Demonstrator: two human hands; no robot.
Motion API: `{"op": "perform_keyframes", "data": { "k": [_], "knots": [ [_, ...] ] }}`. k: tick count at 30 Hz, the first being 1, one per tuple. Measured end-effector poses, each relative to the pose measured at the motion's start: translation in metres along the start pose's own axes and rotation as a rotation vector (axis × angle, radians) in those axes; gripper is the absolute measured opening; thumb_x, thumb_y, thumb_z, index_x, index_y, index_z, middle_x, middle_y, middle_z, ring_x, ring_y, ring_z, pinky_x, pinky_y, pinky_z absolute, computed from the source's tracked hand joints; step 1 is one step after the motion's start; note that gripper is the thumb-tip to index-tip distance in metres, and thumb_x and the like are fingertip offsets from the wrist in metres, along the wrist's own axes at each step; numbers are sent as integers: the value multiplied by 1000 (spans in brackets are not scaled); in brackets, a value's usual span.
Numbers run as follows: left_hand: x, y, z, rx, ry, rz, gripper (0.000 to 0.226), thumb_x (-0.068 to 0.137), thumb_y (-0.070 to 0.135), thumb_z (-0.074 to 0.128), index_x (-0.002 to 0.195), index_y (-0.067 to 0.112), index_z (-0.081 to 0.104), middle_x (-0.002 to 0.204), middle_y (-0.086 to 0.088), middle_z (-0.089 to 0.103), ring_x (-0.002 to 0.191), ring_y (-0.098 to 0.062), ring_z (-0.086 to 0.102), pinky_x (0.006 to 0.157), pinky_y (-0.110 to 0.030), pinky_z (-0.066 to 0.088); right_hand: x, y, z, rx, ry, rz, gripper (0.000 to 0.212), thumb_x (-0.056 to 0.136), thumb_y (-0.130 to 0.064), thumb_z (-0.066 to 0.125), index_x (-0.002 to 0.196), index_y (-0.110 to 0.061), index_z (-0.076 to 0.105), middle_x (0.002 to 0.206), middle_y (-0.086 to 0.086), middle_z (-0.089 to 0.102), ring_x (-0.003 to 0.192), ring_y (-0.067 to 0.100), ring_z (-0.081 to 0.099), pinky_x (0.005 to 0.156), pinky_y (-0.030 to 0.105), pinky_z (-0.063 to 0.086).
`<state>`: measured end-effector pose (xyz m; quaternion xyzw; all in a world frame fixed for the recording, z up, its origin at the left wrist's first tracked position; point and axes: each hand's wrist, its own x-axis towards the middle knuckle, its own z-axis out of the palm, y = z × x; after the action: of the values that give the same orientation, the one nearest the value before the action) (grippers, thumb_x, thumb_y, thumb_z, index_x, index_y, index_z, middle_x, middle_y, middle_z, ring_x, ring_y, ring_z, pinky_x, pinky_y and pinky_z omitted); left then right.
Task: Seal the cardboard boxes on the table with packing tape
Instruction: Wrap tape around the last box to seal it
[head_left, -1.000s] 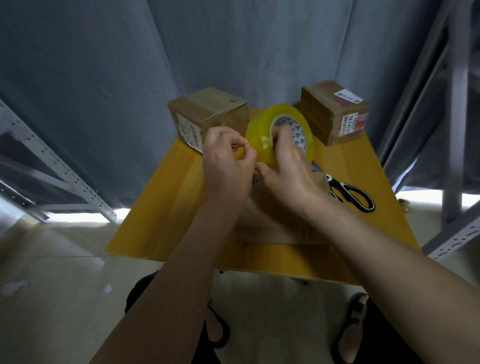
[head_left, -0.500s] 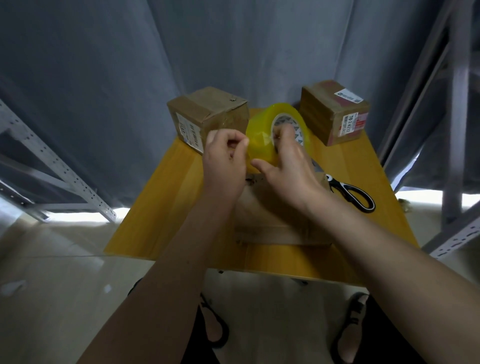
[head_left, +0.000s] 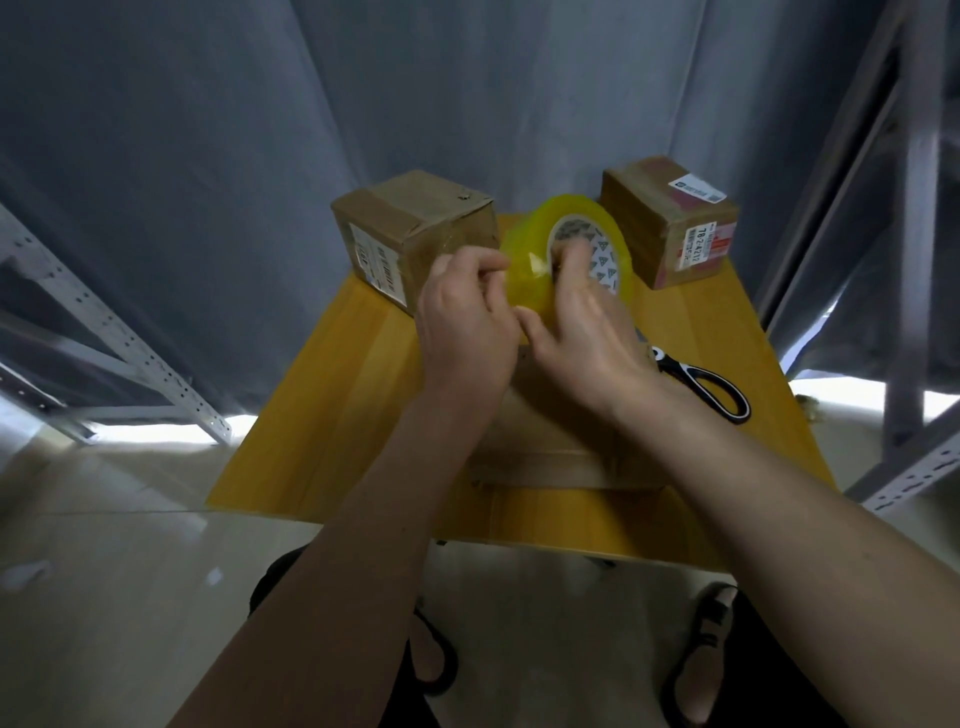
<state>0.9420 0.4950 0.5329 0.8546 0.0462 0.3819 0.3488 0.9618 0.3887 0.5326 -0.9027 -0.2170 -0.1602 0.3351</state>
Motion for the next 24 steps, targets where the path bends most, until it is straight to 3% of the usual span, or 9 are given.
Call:
{"op": "perform_keyframes", "data": {
  "k": [6,12,17,19,22,24],
  "knots": [
    [-4,-2,1,-201,-141,-74,14,93,3,56,100,9,67,100,-8,64,72,2,54,67,-8,44,8,10,-2,87,-58,82,53,93,-28,61,128,-5,29,103,12,61,92,31,62,80,49,51],
    [5,-6,3,-438,-230,-169,16,87,6,65,87,19,57,85,0,56,70,-4,49,64,-14,44,17,19,-9,210,-87,125,55,89,-30,67,127,-4,36,121,12,56,113,28,55,93,43,45],
    [28,-1,2,-396,-122,-66,23,84,14,70,74,27,54,96,5,63,86,-6,60,79,-23,48,23,17,-12,238,-40,117,64,79,-32,78,123,-7,39,110,1,52,111,23,53,82,27,40],
    [36,4,1,-437,-120,-28,21,86,14,68,75,25,53,93,0,69,88,-11,66,79,-29,52,26,18,-17,226,-44,66,74,70,-31,85,124,-8,39,111,0,53,112,21,53,75,20,34],
    [48,12,-1,-344,-36,41,26,88,19,66,75,32,47,70,9,60,68,1,59,64,-18,48,26,20,-23,141,-103,-6,80,69,-22,83,134,-13,36,123,7,55,114,24,53,80,28,41],
    [54,13,-4,-288,54,5,27,88,20,65,74,30,45,62,12,53,58,3,52,57,-12,40,22,26,-23,28,14,-32,73,70,-16,78,133,-13,41,126,9,51,117,28,49,89,36,42]
  ]
}}
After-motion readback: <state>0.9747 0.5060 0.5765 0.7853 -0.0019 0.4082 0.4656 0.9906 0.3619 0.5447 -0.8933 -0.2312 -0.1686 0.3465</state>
